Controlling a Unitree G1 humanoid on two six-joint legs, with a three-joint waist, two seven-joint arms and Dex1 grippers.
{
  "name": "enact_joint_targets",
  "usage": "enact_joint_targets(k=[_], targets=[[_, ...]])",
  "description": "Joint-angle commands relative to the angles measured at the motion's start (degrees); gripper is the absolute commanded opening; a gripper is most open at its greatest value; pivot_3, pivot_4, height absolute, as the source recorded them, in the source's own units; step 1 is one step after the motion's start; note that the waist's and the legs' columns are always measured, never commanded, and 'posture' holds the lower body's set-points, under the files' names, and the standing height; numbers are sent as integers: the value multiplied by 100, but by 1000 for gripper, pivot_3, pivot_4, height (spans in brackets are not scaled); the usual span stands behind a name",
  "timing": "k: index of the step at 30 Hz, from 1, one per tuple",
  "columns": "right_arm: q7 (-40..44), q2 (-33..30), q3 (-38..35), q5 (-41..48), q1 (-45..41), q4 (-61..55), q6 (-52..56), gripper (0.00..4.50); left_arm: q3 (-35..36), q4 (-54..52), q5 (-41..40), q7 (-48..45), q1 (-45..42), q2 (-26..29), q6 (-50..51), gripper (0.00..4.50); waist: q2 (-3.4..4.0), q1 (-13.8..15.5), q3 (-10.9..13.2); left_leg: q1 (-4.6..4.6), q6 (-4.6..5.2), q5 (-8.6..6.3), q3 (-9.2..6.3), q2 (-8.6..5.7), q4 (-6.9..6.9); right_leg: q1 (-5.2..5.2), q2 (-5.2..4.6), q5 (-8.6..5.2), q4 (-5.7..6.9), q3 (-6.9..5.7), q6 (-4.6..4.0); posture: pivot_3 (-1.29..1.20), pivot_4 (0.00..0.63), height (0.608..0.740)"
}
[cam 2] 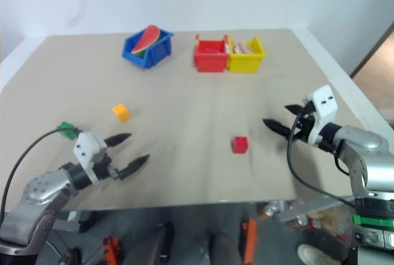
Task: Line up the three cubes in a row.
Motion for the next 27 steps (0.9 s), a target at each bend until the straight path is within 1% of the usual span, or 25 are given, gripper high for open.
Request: enact_joint_targets(k=[1,8,18,22,27], targets=[[-64,-93,-277,29,13,-305,-80,4457,-29,-39,57,-54,-80,52,-120,4500,0,0,0,0,0,0,0,0,0,0,0,0,0,0,0,0,150,740],[-171,-62,-298,68,146,-477,-26,4457,-69,46,73,-244,-94,25,-352,4500,0,4,0,0,0,0,7,2,0,-2,0,1,-1,3,0,0,150,740],[-176,-47,-325,78,200,-545,30,4457,-87,-14,-28,-400,20,61,-315,4500,0,4,0,0,0,0,10,6,2,-3,1,4,-1,3,-2,0,150,740],[-179,-48,-367,108,247,-629,65,4457,-170,-53,-59,-709,65,161,-410,4500,0,4,0,0,0,0,11,7,2,-3,1,4,-1,3,-3,0,150,740],[-33,-74,-310,274,194,-913,143,4457,-352,-27,-121,-1308,-78,405,-504,4500,0,3,0,0,0,0,14,11,2,-6,2,6,-1,3,-7,0,150,740]])
